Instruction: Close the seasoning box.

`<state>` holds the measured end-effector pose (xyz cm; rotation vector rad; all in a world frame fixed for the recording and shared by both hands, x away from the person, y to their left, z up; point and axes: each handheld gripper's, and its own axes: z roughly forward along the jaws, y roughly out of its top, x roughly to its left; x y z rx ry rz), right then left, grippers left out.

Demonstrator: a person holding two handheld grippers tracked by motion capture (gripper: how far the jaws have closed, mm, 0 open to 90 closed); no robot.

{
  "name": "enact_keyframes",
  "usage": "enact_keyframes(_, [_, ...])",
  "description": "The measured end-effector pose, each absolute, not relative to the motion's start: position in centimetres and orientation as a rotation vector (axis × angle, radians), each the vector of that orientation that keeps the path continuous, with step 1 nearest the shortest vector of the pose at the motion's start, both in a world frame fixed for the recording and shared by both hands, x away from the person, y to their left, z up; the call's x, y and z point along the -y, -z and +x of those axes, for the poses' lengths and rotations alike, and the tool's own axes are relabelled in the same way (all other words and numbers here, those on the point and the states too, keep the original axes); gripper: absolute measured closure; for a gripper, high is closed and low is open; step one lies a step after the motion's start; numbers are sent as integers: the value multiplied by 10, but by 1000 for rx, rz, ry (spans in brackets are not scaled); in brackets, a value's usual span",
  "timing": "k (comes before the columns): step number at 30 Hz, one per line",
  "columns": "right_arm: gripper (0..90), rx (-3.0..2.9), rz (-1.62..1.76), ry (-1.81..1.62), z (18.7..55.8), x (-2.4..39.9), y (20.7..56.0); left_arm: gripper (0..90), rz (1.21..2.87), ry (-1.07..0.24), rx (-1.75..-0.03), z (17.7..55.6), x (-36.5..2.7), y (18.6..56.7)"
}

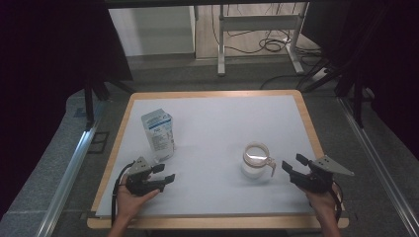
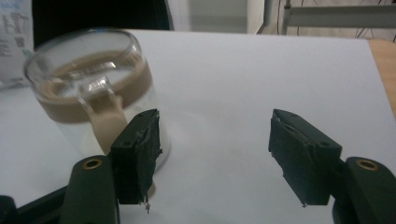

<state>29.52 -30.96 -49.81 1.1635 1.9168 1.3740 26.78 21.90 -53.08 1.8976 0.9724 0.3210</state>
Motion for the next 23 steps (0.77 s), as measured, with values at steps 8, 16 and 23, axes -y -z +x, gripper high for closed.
enact_keyframes(8, [338, -1954, 1196, -1324, 295, 314, 511, 378, 1896, -324, -977, 268, -220, 532])
enact_keyframes(16, [338, -1956, 1195, -1316, 295, 313, 512, 379, 1888, -331, -976, 267, -221, 531])
enact_keyframes(23, [337, -1960, 1192, -1314, 295, 313, 513, 372, 1891, -333, -976, 267, -221, 531])
